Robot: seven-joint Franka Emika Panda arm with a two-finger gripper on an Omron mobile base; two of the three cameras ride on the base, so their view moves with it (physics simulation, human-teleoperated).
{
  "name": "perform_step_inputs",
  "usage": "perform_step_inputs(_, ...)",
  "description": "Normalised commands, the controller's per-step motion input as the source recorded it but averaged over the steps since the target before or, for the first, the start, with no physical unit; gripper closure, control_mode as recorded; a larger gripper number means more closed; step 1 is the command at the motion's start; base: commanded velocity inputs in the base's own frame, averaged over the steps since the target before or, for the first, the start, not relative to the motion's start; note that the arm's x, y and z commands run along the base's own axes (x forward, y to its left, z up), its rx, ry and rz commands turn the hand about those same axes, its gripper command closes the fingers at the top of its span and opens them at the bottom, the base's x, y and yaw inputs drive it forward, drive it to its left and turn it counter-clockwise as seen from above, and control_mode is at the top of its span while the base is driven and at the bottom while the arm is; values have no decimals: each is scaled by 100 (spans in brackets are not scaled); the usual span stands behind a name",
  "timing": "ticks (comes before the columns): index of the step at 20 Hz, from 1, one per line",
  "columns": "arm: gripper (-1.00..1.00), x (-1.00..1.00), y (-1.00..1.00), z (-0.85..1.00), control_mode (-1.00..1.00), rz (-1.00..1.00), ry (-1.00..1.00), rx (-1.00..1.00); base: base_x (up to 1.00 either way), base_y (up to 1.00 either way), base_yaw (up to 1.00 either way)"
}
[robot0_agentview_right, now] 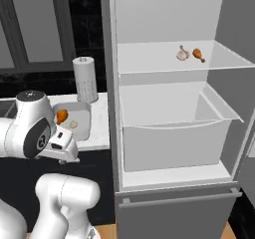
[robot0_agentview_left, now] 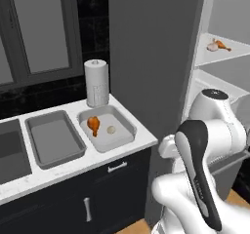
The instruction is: Place one garlic and one chicken drumstick in each tupperware on the nearby counter, to pack two identical lunches.
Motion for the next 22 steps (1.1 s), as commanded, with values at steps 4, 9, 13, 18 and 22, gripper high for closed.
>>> perform_step_inputs(4, -100, 0, 0, 0, 100, 0, 0, 0, -4, -97, -17)
perform_step_inputs(9, -100, 0, 0, 0, 100, 0, 0, 0, 52, -90, 2)
perform_step_inputs(13, -100, 0, 0, 0, 100, 0, 0, 0, 23, -37, 0)
perform_step_inputs(18, -100, 0, 0, 0, 100, 0, 0, 0, 64, -5, 0)
perform_step_inputs(22, -100, 0, 0, 0, 100, 0, 0, 0, 51, -25, 0)
